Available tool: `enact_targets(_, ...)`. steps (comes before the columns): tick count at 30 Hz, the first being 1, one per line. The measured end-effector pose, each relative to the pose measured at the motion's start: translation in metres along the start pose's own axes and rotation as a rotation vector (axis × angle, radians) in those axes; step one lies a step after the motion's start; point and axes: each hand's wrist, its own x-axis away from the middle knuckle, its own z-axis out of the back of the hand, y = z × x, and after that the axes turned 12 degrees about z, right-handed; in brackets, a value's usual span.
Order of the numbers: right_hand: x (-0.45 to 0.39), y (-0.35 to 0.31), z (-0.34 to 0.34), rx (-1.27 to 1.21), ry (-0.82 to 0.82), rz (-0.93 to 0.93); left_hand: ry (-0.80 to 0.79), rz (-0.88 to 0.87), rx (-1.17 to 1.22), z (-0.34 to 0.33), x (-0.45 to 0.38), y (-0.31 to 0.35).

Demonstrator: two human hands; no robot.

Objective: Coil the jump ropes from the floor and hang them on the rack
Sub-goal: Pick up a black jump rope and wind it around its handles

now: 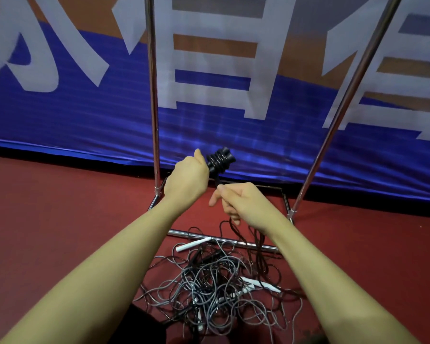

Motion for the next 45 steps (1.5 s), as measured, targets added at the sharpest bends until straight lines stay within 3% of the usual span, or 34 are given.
enact_targets(2, 0.002, -0.002, 0.001, 0.057, -0.043, 0.005, 0.030, 0.027, -0.077, -0.001, -0.001, -0.004)
enact_targets(5, 0.004, -0.005, 0.002, 0.150, -0.076, 0.039, 0.094, -0.075, -0.299, -0.002, 0.000, -0.013)
enact_targets(8, 0.003, -0.006, 0.004, 0.239, -0.070, 0.052, 0.061, -0.145, -0.449, -0.003, -0.003, -0.021)
enact_targets(13, 0.000, -0.003, 0.013, 0.422, 0.089, 0.198, -0.045, -0.323, -0.557, -0.003, -0.005, -0.024)
enact_targets(19, -0.002, 0.003, 0.021, 0.414, 0.354, 0.290, -0.129, -0.572, -0.662, 0.005, 0.005, -0.017)
enact_targets(26, -0.001, 0.013, 0.028, 0.198, 0.389, 0.188, -0.148, -0.671, -0.555, 0.014, 0.018, -0.009)
enact_targets(30, -0.001, 0.014, 0.030, 0.318, 0.282, 0.181, -0.042, -0.712, -0.532, 0.013, 0.018, -0.010)
enact_targets(35, 0.003, 0.008, 0.028, 0.242, 0.152, 0.065, 0.094, -0.671, -0.426, 0.008, 0.016, -0.011)
enact_targets(40, 0.003, -0.001, 0.021, 0.125, 0.272, 0.123, 0.455, -0.850, -0.186, 0.006, 0.005, -0.017)
enact_targets(45, 0.001, 0.000, 0.017, 0.097, 0.356, 0.182, 0.596, -0.737, -0.140, 0.008, -0.006, -0.016)
